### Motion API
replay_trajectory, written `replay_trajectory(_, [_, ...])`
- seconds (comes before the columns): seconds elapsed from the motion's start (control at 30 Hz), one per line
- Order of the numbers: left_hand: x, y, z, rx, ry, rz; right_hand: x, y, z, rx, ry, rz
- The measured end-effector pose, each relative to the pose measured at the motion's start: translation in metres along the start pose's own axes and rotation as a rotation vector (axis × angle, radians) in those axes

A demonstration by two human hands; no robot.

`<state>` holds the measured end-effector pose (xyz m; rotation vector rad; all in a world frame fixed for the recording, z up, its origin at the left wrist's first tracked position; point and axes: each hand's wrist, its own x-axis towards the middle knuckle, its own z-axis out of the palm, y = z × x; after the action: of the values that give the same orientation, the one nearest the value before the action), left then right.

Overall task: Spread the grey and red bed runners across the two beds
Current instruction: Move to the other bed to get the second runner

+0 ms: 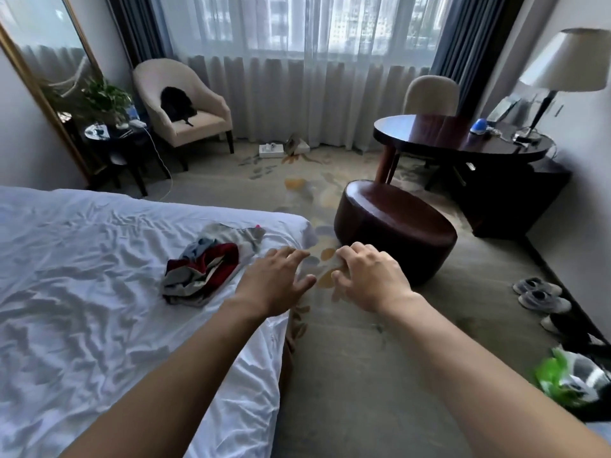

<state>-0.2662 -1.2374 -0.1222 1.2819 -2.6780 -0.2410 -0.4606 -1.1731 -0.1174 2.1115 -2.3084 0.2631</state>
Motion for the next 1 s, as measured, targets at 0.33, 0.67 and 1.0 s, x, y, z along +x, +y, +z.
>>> replay_trajectory(0.33, [0.162,-0.137,0.022,-0.062,0.047,-0.238,0.237,-0.008,0.061,0.014,-0.03,-0.204])
replay_trajectory(0.67, [0.204,-0.292,0.021,-0.13,0.049,-0.661,0.429,-0.136,0.124,0.027,-0.168,-0.665])
replay_trajectory(1.0, [0.191,-0.363,0.056,-0.211,0.098,-1.127,0.519,-0.242,0.215,0.06,-0.359,-1.108])
